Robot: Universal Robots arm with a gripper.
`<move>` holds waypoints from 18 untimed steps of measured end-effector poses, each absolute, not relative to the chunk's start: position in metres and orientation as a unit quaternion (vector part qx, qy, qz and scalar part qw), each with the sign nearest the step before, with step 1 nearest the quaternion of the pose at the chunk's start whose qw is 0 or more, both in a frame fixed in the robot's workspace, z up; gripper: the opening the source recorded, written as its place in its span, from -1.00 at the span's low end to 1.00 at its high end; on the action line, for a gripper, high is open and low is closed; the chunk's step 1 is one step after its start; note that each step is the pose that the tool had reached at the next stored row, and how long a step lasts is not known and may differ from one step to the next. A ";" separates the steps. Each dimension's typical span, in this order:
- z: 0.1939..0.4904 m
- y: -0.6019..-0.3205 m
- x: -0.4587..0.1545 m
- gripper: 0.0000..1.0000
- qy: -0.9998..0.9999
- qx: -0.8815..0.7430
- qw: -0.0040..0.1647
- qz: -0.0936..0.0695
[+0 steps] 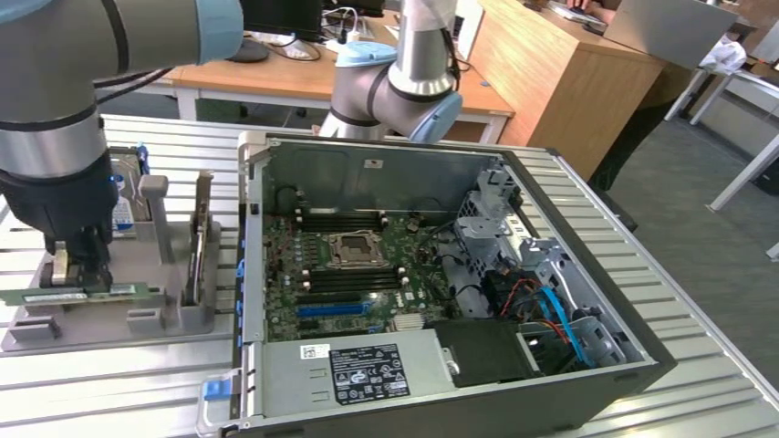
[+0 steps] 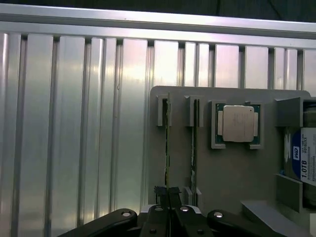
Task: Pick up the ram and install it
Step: 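Pick up the ram and move it above insertion slot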
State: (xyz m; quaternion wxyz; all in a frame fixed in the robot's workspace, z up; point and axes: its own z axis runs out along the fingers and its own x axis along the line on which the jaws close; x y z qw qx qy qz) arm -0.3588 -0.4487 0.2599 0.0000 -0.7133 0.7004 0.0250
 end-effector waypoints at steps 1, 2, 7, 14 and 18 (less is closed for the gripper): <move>0.263 -0.449 -0.359 -0.77 0.700 -0.713 0.000 0.025; 0.266 -0.449 -0.359 -0.77 0.700 -0.713 0.000 0.025; 0.281 -0.449 -0.359 -0.77 0.700 -0.713 0.000 0.025; 0.303 -0.449 -0.359 -0.77 0.700 -0.713 0.000 0.025; 0.315 -0.449 -0.359 -0.77 0.700 -0.713 0.000 0.025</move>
